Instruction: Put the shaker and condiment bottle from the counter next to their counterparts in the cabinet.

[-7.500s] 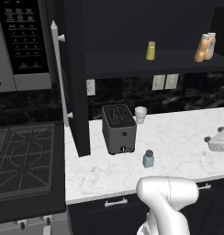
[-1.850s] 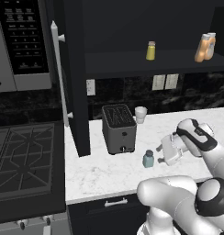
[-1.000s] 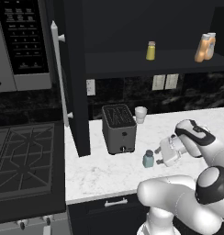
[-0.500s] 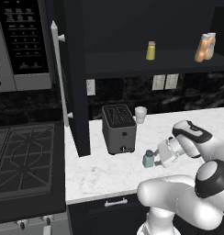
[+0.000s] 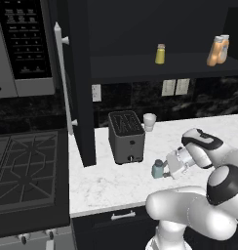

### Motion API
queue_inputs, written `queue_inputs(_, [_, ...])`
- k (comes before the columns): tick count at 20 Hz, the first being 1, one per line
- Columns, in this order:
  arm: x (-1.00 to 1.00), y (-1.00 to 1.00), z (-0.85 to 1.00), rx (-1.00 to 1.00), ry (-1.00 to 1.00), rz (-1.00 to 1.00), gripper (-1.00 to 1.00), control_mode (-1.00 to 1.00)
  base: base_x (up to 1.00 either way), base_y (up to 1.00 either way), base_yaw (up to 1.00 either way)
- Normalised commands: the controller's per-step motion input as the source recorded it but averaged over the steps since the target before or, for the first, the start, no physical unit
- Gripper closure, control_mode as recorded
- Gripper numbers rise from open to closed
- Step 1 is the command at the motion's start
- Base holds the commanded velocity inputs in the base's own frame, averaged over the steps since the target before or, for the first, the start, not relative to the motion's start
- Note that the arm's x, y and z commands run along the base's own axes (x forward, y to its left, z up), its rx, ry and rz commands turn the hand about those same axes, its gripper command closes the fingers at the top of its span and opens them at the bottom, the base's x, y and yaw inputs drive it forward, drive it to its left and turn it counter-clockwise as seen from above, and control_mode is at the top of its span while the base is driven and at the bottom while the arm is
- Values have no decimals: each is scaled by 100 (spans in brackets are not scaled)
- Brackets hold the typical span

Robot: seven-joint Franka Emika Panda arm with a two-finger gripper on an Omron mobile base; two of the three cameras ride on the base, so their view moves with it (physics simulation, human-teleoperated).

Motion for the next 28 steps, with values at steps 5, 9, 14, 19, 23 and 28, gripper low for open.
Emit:
queue_inputs(5, [6,1,-3,1,0,0,-100,-100,0,0,0])
queue_inputs(9, [10,4,-5,1,0,0,-100,-100,0,0,0])
queue_inputs(14, [9,6,-6,1,1,0,-100,-100,0,0,0])
queue_inputs(19, [1,10,-14,0,1,0,100,-100,0,0,0])
queue_inputs(23, [0,4,-9,0,5,1,100,-100,0,0,0])
queue_inputs(28, [1,0,0,2,5,0,100,-100,0,0,0])
